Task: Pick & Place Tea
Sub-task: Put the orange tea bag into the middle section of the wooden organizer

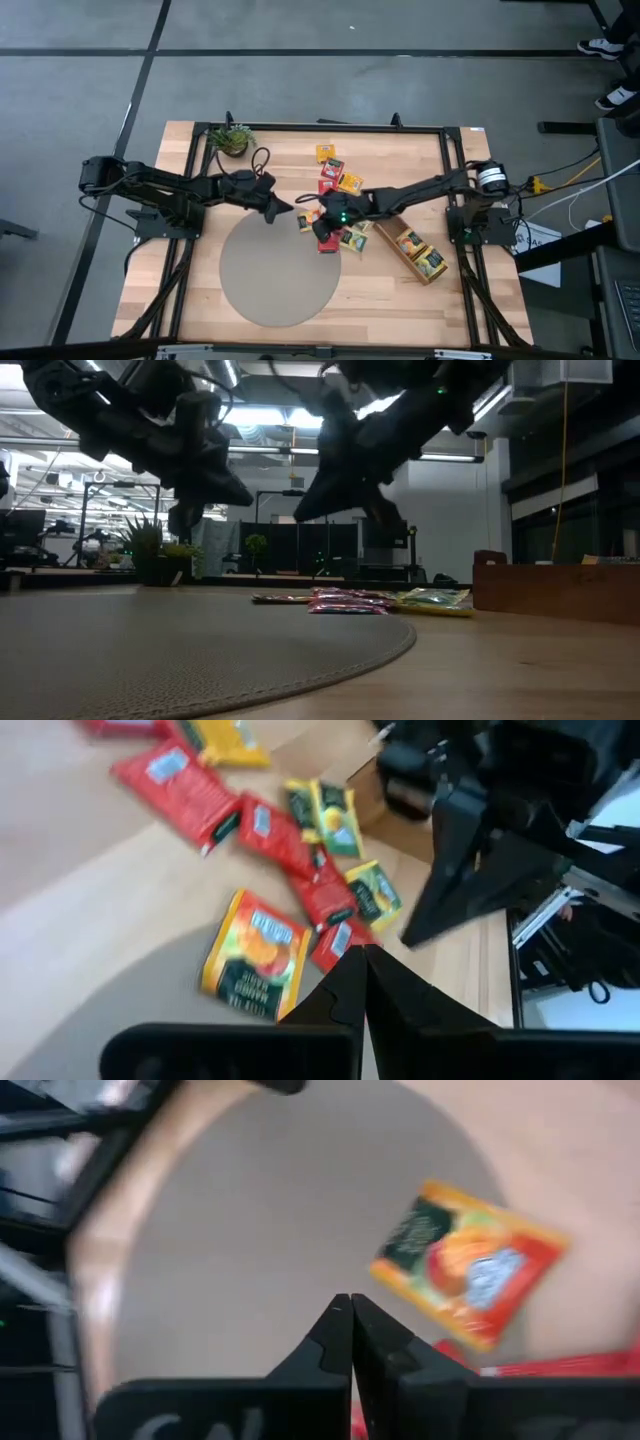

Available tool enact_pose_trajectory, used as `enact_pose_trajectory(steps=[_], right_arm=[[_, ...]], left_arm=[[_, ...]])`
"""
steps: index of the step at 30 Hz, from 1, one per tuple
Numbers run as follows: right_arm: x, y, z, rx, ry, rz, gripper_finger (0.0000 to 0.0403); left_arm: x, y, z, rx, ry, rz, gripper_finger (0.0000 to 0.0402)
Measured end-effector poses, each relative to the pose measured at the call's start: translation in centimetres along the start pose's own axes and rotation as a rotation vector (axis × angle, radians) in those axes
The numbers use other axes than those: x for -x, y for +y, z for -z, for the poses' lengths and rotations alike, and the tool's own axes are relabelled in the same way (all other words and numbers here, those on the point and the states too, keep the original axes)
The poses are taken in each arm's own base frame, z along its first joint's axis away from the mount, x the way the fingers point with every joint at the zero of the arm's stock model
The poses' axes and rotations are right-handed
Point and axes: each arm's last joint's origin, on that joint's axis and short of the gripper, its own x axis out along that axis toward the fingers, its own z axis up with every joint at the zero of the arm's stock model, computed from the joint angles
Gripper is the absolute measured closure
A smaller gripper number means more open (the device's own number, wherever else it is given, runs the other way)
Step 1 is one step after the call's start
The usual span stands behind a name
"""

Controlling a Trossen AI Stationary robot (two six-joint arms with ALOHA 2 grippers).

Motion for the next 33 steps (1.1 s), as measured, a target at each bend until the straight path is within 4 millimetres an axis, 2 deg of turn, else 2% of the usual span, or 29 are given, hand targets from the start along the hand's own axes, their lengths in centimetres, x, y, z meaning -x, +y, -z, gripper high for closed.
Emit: enact_pose_trajectory(steps=[7, 12, 24, 33], right_arm=[[-1.7, -1.2, -1.1, 0.078, 0.019, 0.089, 0.04], [-2.6, -2.1, -1.2, 0.07, 0.042, 0.104, 0.0399], [-4.4, -4.2, 0.6, 0.058, 0.179, 0.194, 0.0399], [-5.1, -4.6, 0.9, 0.056, 0.207, 0.188, 0.0399]], left_arm=[[0.1, 0.9, 0.9, 0.188, 0.085, -0.095, 0.04], [0.1, 1.1, 1.1, 0.251, 0.107, -0.12, 0.0399], [0.1, 1.2, 1.2, 0.276, 0.111, -0.128, 0.0397], [0.1, 1.1, 1.2, 0.277, 0.12, -0.121, 0.0395]])
